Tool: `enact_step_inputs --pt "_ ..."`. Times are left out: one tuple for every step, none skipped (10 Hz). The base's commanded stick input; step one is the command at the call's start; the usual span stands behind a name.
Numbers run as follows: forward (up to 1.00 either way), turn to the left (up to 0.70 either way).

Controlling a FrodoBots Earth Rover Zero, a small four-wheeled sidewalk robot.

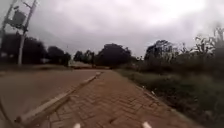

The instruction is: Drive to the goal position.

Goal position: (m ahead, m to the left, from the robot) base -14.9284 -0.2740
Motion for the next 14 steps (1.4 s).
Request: enact_step_inputs --pt "0.0 -0.28" --pt "0.0 -0.24" --pt "0.0 -0.38" --pt "0.0 -0.5" --pt "0.0 -0.5" --pt "0.0 -0.46" --pt "0.0 -0.38" --pt "0.0 -0.28" --pt "0.0 -0.47" --pt "0.0 -0.5" --pt "0.0 -0.5" --pt "0.0 -0.5" --pt "0.0 -0.5" --pt "0.0 -0.5"
